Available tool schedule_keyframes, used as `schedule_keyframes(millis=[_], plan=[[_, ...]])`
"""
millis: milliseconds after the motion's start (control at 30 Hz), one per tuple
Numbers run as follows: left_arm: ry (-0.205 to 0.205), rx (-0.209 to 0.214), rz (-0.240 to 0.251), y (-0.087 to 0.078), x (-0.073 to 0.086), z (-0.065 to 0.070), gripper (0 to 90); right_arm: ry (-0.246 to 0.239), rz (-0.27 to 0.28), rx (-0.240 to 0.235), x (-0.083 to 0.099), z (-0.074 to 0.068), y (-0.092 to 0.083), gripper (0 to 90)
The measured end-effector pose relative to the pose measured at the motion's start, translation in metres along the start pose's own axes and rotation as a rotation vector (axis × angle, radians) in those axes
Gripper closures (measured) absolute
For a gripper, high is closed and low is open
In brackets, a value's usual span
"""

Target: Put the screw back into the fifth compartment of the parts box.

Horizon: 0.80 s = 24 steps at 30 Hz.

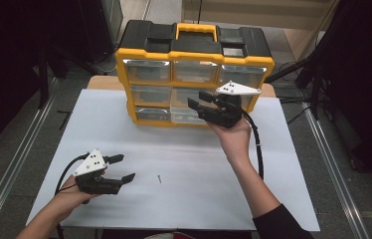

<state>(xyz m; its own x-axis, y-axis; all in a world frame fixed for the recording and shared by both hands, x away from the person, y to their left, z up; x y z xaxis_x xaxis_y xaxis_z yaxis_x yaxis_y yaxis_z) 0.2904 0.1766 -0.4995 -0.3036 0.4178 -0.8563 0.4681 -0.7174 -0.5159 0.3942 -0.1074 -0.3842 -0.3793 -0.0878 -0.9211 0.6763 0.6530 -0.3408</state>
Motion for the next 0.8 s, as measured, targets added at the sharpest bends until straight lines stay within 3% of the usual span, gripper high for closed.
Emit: schedule_keyframes(millis=[267, 533, 800], plan=[[-0.002, -0.002, 0.004, -0.001, -0.001, 0.0, 25.7, -0.024, 0.008, -0.022, -0.003, -0.006, -0.007, 30.2], [-0.001, -0.004, 0.002, -0.001, -0.001, 0.0, 25.7, -0.034, 0.005, -0.053, -0.002, -0.012, -0.014, 27.3], [-0.005, -0.002, 0.009, -0.001, -0.001, 0.0, 25.7, -0.061, 0.008, -0.085, -0.002, -0.026, -0.019, 27.1]])
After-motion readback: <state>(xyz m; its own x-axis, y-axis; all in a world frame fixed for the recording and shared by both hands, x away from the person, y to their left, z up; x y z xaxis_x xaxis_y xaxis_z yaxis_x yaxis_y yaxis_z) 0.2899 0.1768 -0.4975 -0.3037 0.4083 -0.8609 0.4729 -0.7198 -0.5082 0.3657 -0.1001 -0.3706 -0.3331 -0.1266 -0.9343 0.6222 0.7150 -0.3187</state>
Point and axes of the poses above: each handheld gripper's, and its own axes: y roughly forward along the jaws, x roughly out of its underside, z roughly to its right, the point moved 7 cm from there along y, roughly forward along the jaws, and after that the axes turned 1 degree about -x, right-handed, at the moved point
